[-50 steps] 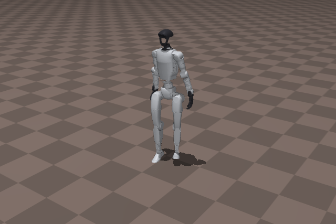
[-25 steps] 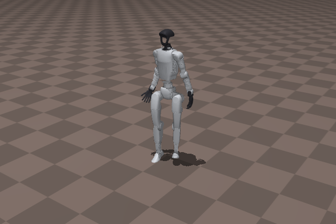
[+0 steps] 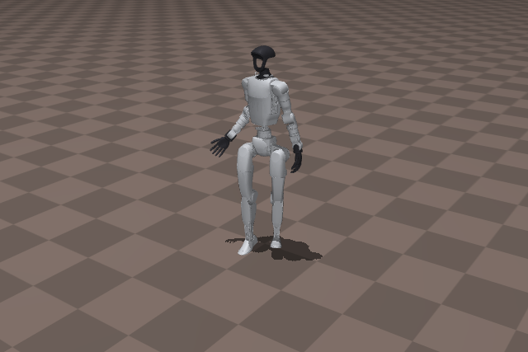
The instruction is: In place motions
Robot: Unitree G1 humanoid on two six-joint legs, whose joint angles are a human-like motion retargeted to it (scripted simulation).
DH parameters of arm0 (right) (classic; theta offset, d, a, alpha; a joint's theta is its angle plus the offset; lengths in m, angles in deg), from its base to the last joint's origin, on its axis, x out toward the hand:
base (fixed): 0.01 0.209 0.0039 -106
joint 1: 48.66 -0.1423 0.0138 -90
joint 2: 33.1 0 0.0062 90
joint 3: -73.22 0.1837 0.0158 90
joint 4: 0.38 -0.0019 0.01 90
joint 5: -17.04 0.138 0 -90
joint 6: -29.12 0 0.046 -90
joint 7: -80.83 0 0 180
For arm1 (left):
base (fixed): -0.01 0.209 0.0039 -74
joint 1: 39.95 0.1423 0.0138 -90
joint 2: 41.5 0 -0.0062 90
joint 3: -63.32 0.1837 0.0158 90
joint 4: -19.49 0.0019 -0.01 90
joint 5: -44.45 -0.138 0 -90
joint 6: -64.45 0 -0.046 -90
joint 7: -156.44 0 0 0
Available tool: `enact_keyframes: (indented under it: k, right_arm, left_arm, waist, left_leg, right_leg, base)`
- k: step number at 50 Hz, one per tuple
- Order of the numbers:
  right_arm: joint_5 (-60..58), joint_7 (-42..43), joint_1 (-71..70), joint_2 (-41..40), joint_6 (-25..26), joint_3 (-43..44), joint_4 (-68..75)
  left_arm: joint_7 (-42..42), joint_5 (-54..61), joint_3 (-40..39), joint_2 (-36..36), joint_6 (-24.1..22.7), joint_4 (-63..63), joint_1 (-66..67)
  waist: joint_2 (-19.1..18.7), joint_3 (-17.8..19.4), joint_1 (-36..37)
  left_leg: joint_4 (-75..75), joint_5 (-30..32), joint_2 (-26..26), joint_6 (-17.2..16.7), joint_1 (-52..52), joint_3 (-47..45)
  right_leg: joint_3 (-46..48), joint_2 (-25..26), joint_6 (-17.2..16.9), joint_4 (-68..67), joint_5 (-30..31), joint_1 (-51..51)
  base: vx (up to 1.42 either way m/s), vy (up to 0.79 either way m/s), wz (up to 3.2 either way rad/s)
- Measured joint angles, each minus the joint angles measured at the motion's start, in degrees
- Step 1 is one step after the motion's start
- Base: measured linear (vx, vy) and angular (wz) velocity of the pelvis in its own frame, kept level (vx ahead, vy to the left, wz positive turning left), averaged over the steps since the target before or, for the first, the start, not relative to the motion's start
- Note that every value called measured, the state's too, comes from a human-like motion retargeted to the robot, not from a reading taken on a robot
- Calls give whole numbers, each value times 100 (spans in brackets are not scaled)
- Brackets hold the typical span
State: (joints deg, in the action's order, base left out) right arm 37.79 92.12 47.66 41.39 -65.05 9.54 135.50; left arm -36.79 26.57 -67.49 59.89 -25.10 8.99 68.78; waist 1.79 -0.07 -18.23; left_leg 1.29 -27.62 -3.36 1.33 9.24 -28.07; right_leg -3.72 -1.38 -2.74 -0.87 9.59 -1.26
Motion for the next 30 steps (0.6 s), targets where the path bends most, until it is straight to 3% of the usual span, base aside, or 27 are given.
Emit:
enact_keyframes:
  k: [10, 30]
  right_arm:
    - [72, 1823, -196, 13, -887, 167, 152]
    - [-99, 2293, -422, 137, -1104, 484, 167]
  left_arm:
    - [-13, -31, -14, -20, 3, 32, 17]
    - [-7, -74, -15, -41, 50, 204, 163]
  waist:
    - [-32, 17, 15]
    - [-121, 18, -10]
  left_leg:
    - [-16, -14, 54, -40, -22, 55]
    - [-64, -30, 216, -174, -107, 97]
  right_leg:
    - [82, 23, 13, -8, -29, -20]
    - [170, 141, 86, -7, -67, -5]
  base:
    - [0, 0, 0]
    - [-1, -3, 8]
